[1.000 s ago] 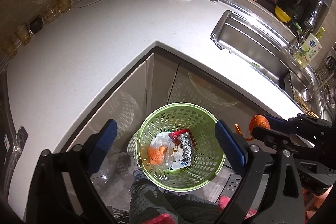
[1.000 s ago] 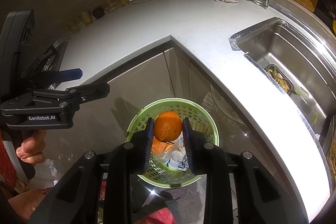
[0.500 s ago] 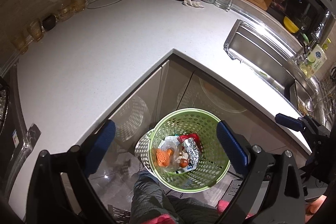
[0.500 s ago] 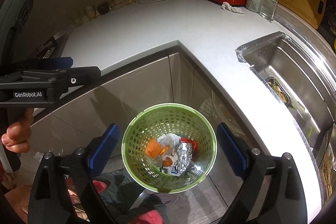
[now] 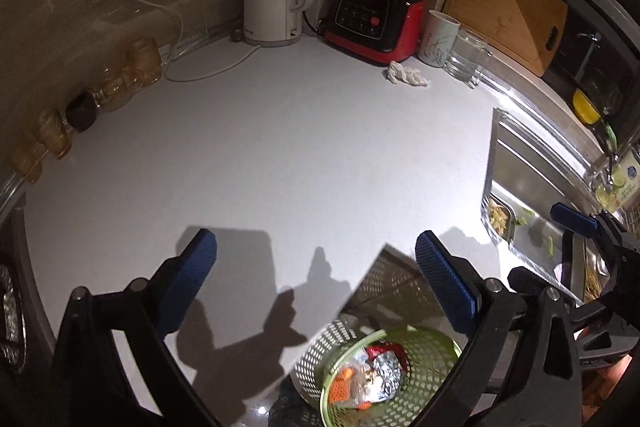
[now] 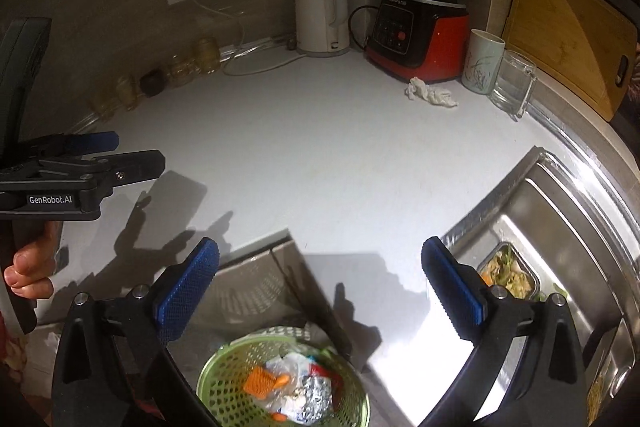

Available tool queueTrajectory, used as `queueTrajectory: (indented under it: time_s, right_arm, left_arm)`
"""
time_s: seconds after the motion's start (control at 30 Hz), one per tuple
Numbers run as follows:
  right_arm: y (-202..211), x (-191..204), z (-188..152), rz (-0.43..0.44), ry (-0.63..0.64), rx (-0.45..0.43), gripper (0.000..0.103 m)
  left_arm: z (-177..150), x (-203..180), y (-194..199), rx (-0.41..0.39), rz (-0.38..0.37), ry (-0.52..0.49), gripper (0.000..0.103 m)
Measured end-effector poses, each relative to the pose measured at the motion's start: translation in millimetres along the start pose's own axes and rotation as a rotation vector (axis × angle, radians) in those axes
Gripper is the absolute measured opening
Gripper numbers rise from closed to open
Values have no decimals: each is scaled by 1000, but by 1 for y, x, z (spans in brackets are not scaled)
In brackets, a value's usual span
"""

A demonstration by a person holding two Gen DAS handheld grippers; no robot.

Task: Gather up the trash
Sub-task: 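Move both open grippers back up over the counter, then grasp the crumpled white tissue on the counter with the right gripper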

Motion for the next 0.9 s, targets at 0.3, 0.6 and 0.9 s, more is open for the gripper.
queueTrajectory:
  time_s: [0.3,0.6,0.9]
  right_arm:
    - [-155,-81,82,-93,-106,-21,100]
    - [-291,-137,119,-184,-140,34,96]
    - [-352,-150,125,-246,-104,115,53]
  left_arm:
    - [96,54,-132,-19,30,-20,95]
    - [157,112,-254,-22,-5,-28,95]
    - [196,145,-335,-31,10,-90,95]
Point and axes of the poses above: each gripper's, at about its wrist camera, not at the fingertips, and y roughly against the way its jaws point, x to its left, z to its top, the point moved 1 cm from there along -y, roughly the way its jaws point, and after that the axes turned 12 degrees about -x, right-handed, at the moved point
